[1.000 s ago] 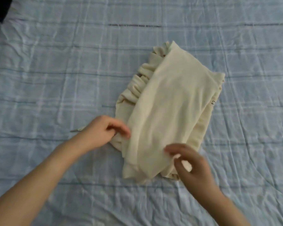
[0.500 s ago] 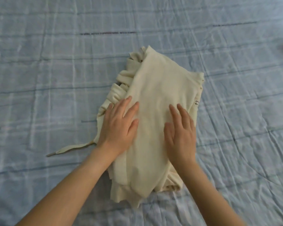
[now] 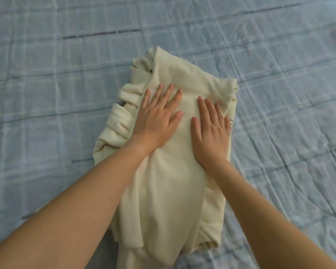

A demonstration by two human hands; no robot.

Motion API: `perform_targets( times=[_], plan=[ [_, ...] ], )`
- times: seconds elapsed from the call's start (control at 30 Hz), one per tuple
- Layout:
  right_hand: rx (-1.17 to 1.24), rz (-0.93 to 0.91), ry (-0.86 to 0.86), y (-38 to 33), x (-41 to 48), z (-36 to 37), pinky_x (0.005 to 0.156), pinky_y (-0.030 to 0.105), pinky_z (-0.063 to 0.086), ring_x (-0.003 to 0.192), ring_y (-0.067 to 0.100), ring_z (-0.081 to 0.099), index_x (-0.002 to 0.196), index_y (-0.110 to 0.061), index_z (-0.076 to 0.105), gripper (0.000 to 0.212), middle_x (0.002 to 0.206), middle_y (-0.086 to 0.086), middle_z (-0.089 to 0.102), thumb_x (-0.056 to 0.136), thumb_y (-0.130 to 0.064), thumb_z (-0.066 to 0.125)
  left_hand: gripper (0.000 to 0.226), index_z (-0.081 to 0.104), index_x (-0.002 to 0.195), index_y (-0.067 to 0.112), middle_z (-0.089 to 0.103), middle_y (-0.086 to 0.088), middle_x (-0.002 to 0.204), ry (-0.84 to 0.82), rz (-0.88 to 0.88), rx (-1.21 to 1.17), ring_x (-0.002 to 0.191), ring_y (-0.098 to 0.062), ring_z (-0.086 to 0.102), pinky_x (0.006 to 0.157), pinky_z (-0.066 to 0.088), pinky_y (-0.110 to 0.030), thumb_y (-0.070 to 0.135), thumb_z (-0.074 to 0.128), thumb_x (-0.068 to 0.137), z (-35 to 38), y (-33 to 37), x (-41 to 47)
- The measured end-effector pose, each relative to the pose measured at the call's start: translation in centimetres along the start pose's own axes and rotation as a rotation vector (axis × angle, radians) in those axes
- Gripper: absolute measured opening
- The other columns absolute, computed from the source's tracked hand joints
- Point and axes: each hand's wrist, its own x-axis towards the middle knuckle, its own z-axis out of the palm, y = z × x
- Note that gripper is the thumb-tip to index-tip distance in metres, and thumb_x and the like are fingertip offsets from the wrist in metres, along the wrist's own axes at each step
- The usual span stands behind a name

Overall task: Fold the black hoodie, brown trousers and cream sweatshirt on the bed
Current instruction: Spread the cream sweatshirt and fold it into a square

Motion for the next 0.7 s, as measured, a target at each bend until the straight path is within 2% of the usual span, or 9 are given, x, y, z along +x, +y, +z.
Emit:
perform_targets(
  times=[0.1, 0.17, 0.23, 0.3, 0.4, 0.47, 0.53, 0.67, 0.7],
  plan=[
    [0.048, -0.029, 0.012, -0.2, 0.5, -2.4, 0.122, 0.049, 0.017, 0.152, 0.02, 0.02, 0.155, -0.031, 0.035, 0.055, 0.163, -0.003, 0.031, 0.102, -0.046, 0.032, 0.056, 0.031, 0.154, 0.025, 0.023, -0.003, 0.163, -0.009, 0.021, -0.071, 0.151, -0.024, 0.017, 0.12, 0.003, -0.042, 0.043, 0.032, 0.101, -1.9, -0.3, 0.0],
    [0.024, -0.101, 0.071, 0.3, 2.1, -4.6, 0.116, 0.049, 0.026, 0.145, 0.025, 0.031, 0.15, -0.027, 0.044, 0.056, 0.158, 0.002, 0.04, 0.098, -0.047, 0.038, 0.057, 0.038, 0.151, 0.022, 0.03, -0.003, 0.16, 0.07, 0.07, -0.082, 0.149, -0.025, 0.023, 0.12, 0.006, -0.044, 0.039, 0.035, 0.097, -3.4, -0.4, 0.5],
    [0.007, -0.163, 0.049, 1.2, 4.4, -6.3, 0.116, 0.047, 0.026, 0.144, 0.028, 0.032, 0.151, -0.024, 0.044, 0.055, 0.157, 0.004, 0.042, 0.099, -0.044, 0.046, 0.059, 0.037, 0.151, 0.021, 0.03, -0.001, 0.16, 0.135, 0.108, -0.026, 0.149, -0.026, 0.022, 0.12, 0.006, -0.046, 0.039, 0.038, 0.095, -4.7, -0.5, 1.9],
    [-0.037, -0.158, -0.041, 2.2, 7.2, -7.5, 0.12, 0.046, 0.022, 0.147, 0.029, 0.027, 0.153, -0.026, 0.04, 0.055, 0.158, 0.002, 0.039, 0.101, -0.041, 0.052, 0.058, 0.033, 0.153, 0.022, 0.024, 0.0, 0.162, 0.117, 0.096, 0.012, 0.15, -0.025, 0.017, 0.12, 0.003, -0.046, 0.04, 0.04, 0.098, -5.7, -1.0, 4.5],
    [-0.054, -0.092, -0.203, 3.6, 11.1, -8.4, 0.118, 0.04, 0.025, 0.144, 0.027, 0.032, 0.151, -0.03, 0.043, 0.057, 0.155, 0.0, 0.044, 0.098, -0.043, 0.058, 0.056, 0.029, 0.154, 0.025, 0.023, 0.001, 0.163, -0.005, 0.116, 0.06, 0.151, -0.022, 0.012, 0.12, 0.002, -0.044, 0.04, 0.042, 0.102, -6.4, -2.0, 9.4],
    [0.116, 0.019, -0.304, 4.1, 12.8, -8.6, 0.107, 0.031, 0.034, 0.132, 0.02, 0.045, 0.144, -0.033, 0.052, 0.055, 0.144, -0.002, 0.053, 0.093, -0.045, 0.066, 0.057, 0.03, 0.153, 0.029, 0.026, 0.004, 0.162, -0.143, 0.178, 0.074, 0.151, -0.021, 0.012, 0.12, 0.004, -0.043, 0.04, 0.047, 0.1, -6.2, -2.6, 12.0],
    [0.234, 0.099, -0.382, 4.5, 14.0, -8.6, 0.096, 0.022, 0.035, 0.117, 0.01, 0.05, 0.136, -0.035, 0.059, 0.056, 0.13, -0.008, 0.056, 0.084, -0.048, 0.075, 0.063, 0.031, 0.152, 0.033, 0.03, 0.006, 0.16, -0.265, 0.203, 0.072, 0.151, -0.021, 0.015, 0.12, 0.005, -0.042, 0.042, 0.056, 0.095, -5.5, -3.6, 14.1],
    [0.297, 0.146, -0.451, 5.1, 15.6, -8.4, 0.07, 0.012, 0.042, 0.09, 0.003, 0.059, 0.12, -0.033, 0.066, 0.052, 0.104, -0.014, 0.062, 0.074, -0.047, 0.085, 0.092, 0.03, 0.152, 0.035, 0.035, -0.003, 0.158, -0.412, 0.052, 0.058, 0.146, -0.027, 0.026, 0.118, 0.013, -0.045, 0.065, 0.069, 0.075, -4.6, -6.0, 16.6],
    [0.334, 0.165, -0.452, 5.1, 15.7, -8.3, 0.068, 0.012, 0.045, 0.088, 0.002, 0.06, 0.117, -0.03, 0.067, 0.048, 0.101, -0.012, 0.064, 0.074, -0.044, 0.086, 0.095, 0.032, 0.151, 0.035, 0.038, -0.002, 0.156, -0.422, 0.02, 0.048, 0.144, -0.028, 0.03, 0.117, 0.017, -0.046, 0.068, 0.071, 0.071, -4.5, -6.2, 16.8]
  ],
)
